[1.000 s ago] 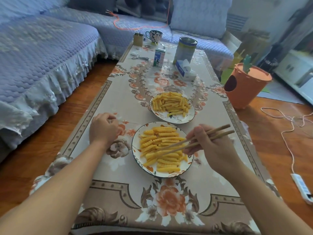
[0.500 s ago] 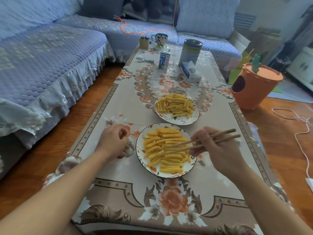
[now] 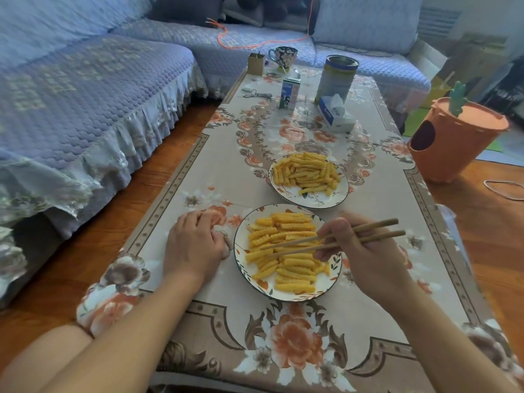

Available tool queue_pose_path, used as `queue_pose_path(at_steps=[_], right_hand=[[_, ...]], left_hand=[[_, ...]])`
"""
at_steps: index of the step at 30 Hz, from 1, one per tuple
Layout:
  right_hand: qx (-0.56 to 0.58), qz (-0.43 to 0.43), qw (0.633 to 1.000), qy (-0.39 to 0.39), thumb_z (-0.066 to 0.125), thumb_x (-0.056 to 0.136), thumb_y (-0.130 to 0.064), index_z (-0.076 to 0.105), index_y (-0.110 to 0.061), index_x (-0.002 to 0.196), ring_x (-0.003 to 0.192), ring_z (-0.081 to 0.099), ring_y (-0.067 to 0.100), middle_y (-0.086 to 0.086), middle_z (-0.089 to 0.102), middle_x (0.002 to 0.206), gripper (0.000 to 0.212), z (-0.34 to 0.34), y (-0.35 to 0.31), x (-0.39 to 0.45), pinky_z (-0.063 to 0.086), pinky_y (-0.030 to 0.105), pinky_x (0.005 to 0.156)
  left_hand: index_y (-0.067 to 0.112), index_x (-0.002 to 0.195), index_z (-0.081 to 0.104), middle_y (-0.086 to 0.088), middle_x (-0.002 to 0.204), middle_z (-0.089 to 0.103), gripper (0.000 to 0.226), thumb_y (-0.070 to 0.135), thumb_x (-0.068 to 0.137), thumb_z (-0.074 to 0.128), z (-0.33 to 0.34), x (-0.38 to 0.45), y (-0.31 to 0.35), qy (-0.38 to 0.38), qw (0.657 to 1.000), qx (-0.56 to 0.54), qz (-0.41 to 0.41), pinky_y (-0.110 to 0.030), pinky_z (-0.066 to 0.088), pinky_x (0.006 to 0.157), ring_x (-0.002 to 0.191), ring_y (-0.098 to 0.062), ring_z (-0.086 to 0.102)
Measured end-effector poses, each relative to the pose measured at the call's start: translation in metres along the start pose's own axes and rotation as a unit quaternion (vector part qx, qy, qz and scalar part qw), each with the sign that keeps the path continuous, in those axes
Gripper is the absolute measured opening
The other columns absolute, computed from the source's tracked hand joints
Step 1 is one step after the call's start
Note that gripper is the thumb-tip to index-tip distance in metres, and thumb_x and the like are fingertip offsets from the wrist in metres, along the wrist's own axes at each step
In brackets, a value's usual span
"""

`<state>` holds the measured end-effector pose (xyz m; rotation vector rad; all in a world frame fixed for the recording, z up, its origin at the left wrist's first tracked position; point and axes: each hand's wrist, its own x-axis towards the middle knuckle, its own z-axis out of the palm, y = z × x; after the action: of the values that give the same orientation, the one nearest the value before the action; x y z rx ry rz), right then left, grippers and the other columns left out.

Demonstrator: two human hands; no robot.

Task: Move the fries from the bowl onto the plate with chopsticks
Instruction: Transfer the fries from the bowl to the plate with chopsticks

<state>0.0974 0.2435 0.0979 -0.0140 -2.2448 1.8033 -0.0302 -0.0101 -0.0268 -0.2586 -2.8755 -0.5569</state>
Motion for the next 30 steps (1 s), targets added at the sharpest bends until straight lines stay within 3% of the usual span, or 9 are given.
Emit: queue_pose_path(at_steps=[8,11,16,24,27,30], right_hand=[[-0.026,-0.014,0.999,0.018,0.06,0.092,-0.038,0.071,-0.008,0.083,0.056,0.07,0.022,0.012,0.069,0.063,0.032,-0.011,-0.006,-0.005,0.056,0.023,0.057],[0.019,-0.003,0.996,0.086,0.058,0.092,-0.034,0.068,-0.003,0.084,0.052,0.069,0.025,0.018,0.067,0.061,0.034,-0.024,-0.01,-0.003,0.055,0.023,0.049],[0.044,0.014,0.984,0.174,0.054,0.096,-0.034,0.069,-0.005,0.093,0.068,0.076,0.033,0.017,0.072,0.074,0.033,-0.037,-0.002,0.027,0.064,0.033,0.063],[0.044,0.027,0.972,0.23,0.056,0.105,-0.026,0.068,0.002,0.094,0.066,0.075,0.032,0.026,0.07,0.08,0.033,-0.006,0.035,0.115,0.064,0.034,0.063],[0.027,0.041,0.973,0.224,0.057,0.105,-0.03,0.069,-0.004,0.092,0.068,0.076,0.034,0.02,0.072,0.08,0.031,0.008,0.041,0.142,0.065,0.042,0.069],[-0.012,0.055,0.973,0.222,0.057,0.104,-0.032,0.069,-0.016,0.081,0.067,0.076,0.03,0.004,0.072,0.065,0.03,0.017,0.043,0.157,0.065,0.048,0.07]], left_hand=[[0.02,0.125,0.063,-0.007,0.12,0.061,0.038,0.029,0.09,0.052,-0.001,-0.001,0.001,-0.003,1.0,0.029,-0.005,-0.042,0.045,0.097,0.113,-0.026,0.05],[0.02,0.122,0.063,-0.006,0.116,0.061,0.038,0.03,0.088,0.048,0.0,-0.001,0.001,0.003,0.999,0.033,-0.002,-0.043,0.047,0.091,0.108,-0.026,0.051],[0.021,0.122,0.062,-0.004,0.116,0.059,0.041,0.032,0.088,0.043,0.001,-0.001,0.002,0.003,0.999,0.044,-0.005,-0.042,0.046,0.09,0.107,-0.025,0.049],[0.024,0.122,0.059,0.0,0.115,0.055,0.033,0.029,0.09,0.05,0.001,0.0,0.003,0.0,0.998,0.055,-0.003,-0.047,0.038,0.109,0.112,-0.022,0.047],[0.025,0.122,0.059,0.001,0.116,0.055,0.035,0.031,0.089,0.048,0.0,0.001,0.002,-0.005,0.998,0.055,-0.002,-0.045,0.039,0.109,0.113,-0.021,0.047],[0.026,0.123,0.058,0.002,0.118,0.055,0.035,0.032,0.09,0.047,0.0,0.002,0.001,-0.01,0.998,0.059,-0.003,-0.044,0.037,0.11,0.115,-0.02,0.047]])
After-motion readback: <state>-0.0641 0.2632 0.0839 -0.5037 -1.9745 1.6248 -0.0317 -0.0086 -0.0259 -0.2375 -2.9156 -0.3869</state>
